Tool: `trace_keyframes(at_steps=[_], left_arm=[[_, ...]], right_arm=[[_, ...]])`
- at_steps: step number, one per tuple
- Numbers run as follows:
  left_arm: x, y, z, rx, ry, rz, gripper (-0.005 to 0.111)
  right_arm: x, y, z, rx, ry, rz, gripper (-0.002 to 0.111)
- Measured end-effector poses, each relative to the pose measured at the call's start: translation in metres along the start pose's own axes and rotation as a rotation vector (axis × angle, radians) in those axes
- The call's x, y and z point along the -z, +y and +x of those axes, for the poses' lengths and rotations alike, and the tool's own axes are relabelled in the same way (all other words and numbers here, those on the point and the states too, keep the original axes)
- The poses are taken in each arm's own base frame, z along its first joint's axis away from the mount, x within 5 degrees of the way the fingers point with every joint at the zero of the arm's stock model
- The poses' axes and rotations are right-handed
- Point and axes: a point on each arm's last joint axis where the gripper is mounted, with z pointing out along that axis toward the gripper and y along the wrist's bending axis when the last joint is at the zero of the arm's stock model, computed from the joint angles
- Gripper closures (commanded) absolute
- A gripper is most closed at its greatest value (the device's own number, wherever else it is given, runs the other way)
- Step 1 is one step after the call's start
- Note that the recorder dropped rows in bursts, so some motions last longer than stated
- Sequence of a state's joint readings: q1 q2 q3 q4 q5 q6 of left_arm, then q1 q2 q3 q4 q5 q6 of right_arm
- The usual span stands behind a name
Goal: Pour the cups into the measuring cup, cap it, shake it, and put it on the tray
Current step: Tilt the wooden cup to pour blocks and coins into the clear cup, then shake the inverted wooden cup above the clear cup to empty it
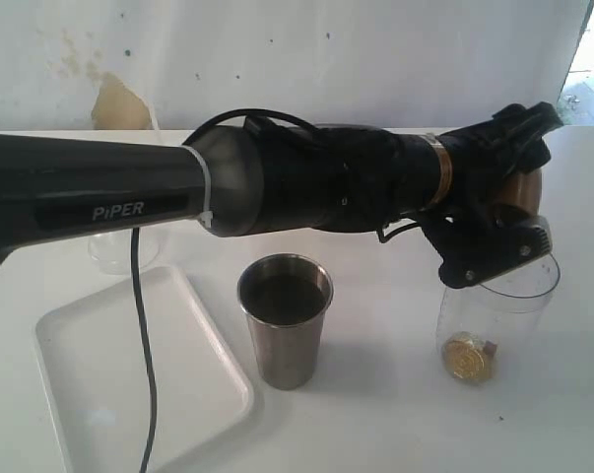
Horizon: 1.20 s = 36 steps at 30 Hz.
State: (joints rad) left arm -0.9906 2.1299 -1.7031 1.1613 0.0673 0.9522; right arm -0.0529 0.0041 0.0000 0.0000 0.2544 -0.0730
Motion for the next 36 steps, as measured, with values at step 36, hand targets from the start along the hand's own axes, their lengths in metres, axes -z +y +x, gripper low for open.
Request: trace_keyframes(at_steps=[36], left_arm=[[0.0004,0.0060,-0.0048,-0.108,-0.030,-0.049,0.107]], right_arm=[[0.0000,0.0000,0.0000,0.000,0.000,0.000,0.108]])
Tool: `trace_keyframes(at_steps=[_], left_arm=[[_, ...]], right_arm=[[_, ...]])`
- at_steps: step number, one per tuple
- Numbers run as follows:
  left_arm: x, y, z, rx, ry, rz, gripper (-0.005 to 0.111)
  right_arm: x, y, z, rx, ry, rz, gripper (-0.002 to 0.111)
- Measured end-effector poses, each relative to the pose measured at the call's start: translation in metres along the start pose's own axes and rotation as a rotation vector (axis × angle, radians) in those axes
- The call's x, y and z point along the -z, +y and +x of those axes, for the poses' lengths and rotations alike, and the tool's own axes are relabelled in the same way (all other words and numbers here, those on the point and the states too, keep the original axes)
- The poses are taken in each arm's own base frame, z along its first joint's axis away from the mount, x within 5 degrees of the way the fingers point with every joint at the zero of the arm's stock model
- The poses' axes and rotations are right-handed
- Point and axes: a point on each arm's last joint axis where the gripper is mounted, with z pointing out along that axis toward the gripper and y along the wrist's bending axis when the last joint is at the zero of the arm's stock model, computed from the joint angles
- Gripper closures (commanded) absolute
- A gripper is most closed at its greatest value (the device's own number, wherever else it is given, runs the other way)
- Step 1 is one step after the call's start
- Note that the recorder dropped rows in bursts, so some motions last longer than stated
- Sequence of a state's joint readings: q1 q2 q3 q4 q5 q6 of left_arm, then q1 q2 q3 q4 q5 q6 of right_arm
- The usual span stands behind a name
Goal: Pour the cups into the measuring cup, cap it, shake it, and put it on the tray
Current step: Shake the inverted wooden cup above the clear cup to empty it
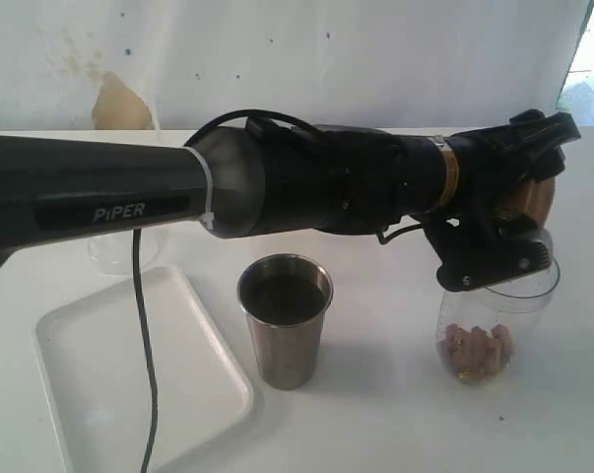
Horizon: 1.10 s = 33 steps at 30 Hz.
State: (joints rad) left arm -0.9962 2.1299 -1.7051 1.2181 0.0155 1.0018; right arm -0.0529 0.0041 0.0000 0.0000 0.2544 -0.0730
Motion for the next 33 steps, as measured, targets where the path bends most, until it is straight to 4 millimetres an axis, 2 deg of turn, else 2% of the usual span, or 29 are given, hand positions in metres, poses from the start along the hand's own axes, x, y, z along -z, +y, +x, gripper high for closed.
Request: trace_keyframes(at_steps=[12,19,27,29,33], left_arm=[[0.001,0.011,0.002,0.001,0.001,-0.043,0.107],[0.001,0.012,0.003,-0.055,0.015,-0.030,0.107],[0.001,0.014,0.001,-0.243,0.027,-0.018,0.107],[0.001,0.017,-0.004,-0.213,0.021,-0.020,0.107],[-0.002,0.008,-0.003,-0.236,0.065,0.055,0.107]], right_arm=[[0.000,0.000,0.000,0.000,0.000,0.000,0.108],[0.000,0.000,0.000,0.000,0.000,0.000,0.108],[0.000,0.000,0.000,0.000,0.000,0.000,0.108],[0.000,0.000,0.000,0.000,0.000,0.000,0.108],[0.000,0.000,0.000,0.000,0.000,0.000,0.108]])
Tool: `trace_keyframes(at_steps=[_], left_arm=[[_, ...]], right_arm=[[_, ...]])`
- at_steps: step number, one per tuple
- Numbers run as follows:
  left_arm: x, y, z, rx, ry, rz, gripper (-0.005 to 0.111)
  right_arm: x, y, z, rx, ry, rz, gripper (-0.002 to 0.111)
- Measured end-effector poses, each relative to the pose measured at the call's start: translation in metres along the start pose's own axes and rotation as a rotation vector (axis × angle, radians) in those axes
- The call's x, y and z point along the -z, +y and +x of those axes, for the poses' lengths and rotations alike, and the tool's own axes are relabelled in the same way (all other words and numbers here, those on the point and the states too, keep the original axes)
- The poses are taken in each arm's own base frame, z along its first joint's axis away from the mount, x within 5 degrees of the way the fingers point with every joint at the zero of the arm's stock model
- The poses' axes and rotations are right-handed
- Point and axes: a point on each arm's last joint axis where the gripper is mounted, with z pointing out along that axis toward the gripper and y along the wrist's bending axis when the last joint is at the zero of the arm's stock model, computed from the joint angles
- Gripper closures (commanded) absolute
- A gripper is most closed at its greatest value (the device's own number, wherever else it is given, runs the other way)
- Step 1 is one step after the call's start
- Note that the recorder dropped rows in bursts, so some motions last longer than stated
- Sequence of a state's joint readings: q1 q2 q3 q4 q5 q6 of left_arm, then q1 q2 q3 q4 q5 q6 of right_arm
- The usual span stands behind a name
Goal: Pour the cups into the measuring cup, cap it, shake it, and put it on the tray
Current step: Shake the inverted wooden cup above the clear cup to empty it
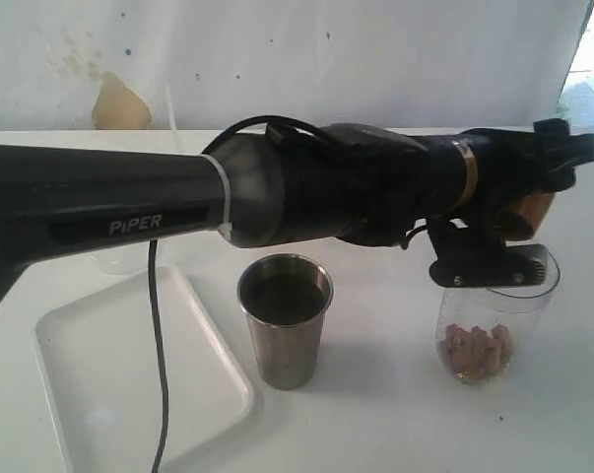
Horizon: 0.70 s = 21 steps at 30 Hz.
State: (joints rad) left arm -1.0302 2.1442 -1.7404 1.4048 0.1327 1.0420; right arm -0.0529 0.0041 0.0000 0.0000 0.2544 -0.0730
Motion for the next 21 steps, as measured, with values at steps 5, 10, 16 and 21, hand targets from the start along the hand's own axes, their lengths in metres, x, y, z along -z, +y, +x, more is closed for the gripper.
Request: trace_keyframes(at_steps=[5,10,16,21], left_arm=[[0.000,-0.001,0.008,0.052,0.042,0.021,0.107],[0.005,0.017,0.009,0.052,0.051,-0.025,0.107],[0.007,0.019,0.013,-0.031,0.157,0.028,0.107],[0.014,0.023,0.015,0.121,0.317,0.110,0.107]], right_arm=[[0.000,0.000,0.000,0.000,0.000,0.000,0.108],[0.000,0.000,0.000,0.000,0.000,0.000,0.108],[0.000,0.000,0.000,0.000,0.000,0.000,0.108],[0.000,0.000,0.000,0.000,0.000,0.000,0.108]])
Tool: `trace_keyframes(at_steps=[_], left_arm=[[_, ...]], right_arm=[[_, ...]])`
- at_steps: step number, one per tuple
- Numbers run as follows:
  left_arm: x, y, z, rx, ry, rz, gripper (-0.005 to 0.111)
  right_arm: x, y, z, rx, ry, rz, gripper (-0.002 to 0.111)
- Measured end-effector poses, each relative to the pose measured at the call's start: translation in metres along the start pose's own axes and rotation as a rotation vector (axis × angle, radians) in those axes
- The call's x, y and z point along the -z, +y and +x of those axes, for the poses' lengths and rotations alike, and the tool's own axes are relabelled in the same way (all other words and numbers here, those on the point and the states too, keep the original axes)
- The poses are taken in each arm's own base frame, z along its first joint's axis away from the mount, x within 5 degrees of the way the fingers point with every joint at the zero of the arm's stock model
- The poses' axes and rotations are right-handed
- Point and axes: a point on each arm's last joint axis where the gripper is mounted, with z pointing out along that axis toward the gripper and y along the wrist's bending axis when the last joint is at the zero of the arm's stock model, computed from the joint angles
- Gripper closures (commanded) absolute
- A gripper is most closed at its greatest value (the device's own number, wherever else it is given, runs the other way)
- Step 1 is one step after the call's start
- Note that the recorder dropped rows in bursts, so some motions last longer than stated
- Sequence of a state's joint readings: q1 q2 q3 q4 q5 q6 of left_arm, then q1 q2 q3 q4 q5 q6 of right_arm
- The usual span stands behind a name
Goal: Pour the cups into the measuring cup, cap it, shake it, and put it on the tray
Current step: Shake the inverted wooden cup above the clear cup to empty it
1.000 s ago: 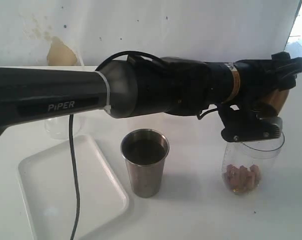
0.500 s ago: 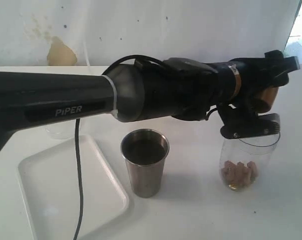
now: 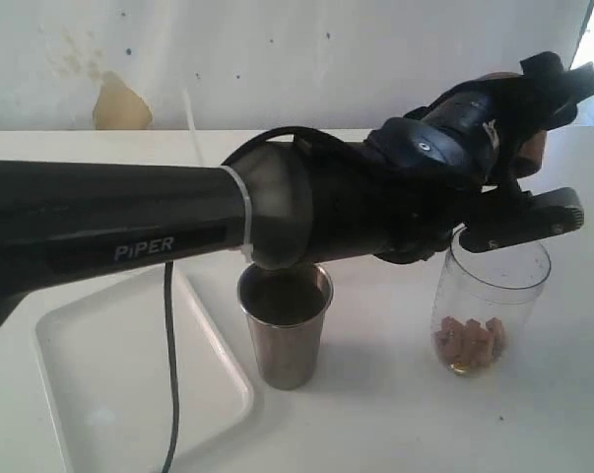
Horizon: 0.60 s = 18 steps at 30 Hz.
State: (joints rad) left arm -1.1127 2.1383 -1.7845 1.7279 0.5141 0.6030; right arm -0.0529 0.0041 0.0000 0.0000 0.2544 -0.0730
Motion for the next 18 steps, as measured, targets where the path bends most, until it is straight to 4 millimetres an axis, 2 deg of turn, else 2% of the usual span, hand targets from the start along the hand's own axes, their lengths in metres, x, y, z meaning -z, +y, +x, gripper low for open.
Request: trace_keyframes(at_steps=[4,8,18], left_arm=[[0.003,0.007,-0.008,0.076,-0.050,-0.037,0.107],[0.000,0.003,-0.014,-0.095,-0.051,-0.028,0.107],[-0.002,0.001,-0.018,-0.109,-0.055,-0.023,0.107]], right_arm=[[0.000,0.000,0.000,0.000,0.000,0.000,0.108],[0.000,0.000,0.000,0.000,0.000,0.000,0.108],[0.000,0.000,0.000,0.000,0.000,0.000,0.108]])
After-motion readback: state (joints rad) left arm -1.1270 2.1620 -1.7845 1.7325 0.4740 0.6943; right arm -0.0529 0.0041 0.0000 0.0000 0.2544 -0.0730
